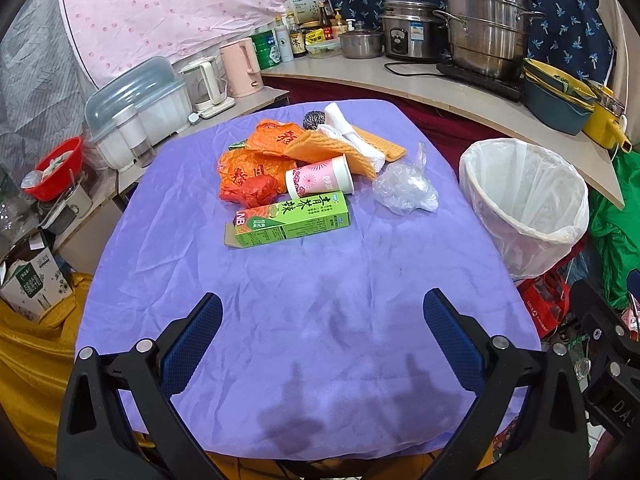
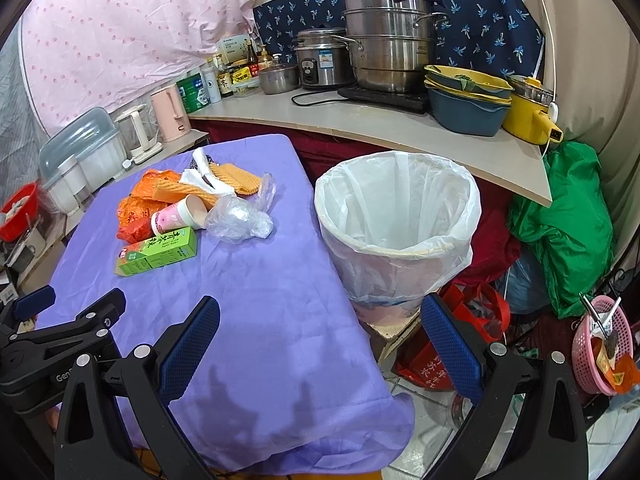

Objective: Collect trash
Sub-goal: 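Grasp the clear plastic bag with the right gripper while the left approaches the green box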

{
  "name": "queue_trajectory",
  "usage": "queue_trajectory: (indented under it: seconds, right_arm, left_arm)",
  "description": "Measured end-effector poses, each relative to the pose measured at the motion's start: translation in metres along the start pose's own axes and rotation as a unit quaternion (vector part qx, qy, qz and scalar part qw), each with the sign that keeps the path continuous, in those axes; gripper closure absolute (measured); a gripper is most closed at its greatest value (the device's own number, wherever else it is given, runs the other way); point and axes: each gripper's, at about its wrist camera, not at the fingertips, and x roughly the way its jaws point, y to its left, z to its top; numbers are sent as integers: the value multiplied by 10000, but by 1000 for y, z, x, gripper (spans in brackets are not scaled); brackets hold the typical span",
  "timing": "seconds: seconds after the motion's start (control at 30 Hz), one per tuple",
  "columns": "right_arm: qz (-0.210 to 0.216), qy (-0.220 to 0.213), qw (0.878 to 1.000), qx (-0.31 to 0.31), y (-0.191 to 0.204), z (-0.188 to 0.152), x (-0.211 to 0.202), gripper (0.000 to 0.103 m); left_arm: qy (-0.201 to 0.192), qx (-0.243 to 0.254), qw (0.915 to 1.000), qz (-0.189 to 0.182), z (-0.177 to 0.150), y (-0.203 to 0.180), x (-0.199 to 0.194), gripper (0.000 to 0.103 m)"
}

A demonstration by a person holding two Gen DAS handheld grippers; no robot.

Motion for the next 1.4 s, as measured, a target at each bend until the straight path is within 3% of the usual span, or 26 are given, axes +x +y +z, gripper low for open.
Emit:
queue_trajectory:
  seconds: [0.3, 0.6, 0.8, 1.0, 1.2, 1.4]
  right_arm:
    - [153, -30, 9999, -59, 13, 16, 37, 7]
    - [699, -3, 9973, -206, 50, 50, 108, 7]
    - [747, 57, 9968, -292, 77, 68, 153, 8]
    - [737, 318, 9962, -348, 95, 75, 197, 19]
    - [798, 555, 9944, -420, 111, 69, 221, 29]
    - [686, 638, 9944, -481, 117, 64, 232, 51]
  left_arm:
    - [96, -171, 9997, 128, 12, 25, 35, 7]
    - [320, -502, 9978, 281, 30, 61, 90, 7]
    - [598, -696, 9953, 302, 35, 85, 130, 7]
    - [719, -881, 9933, 218, 40, 114, 161, 7]
    - [658, -704, 9953, -73, 45, 127, 184, 7]
    - [466, -539, 9967, -383, 48, 131, 200, 6]
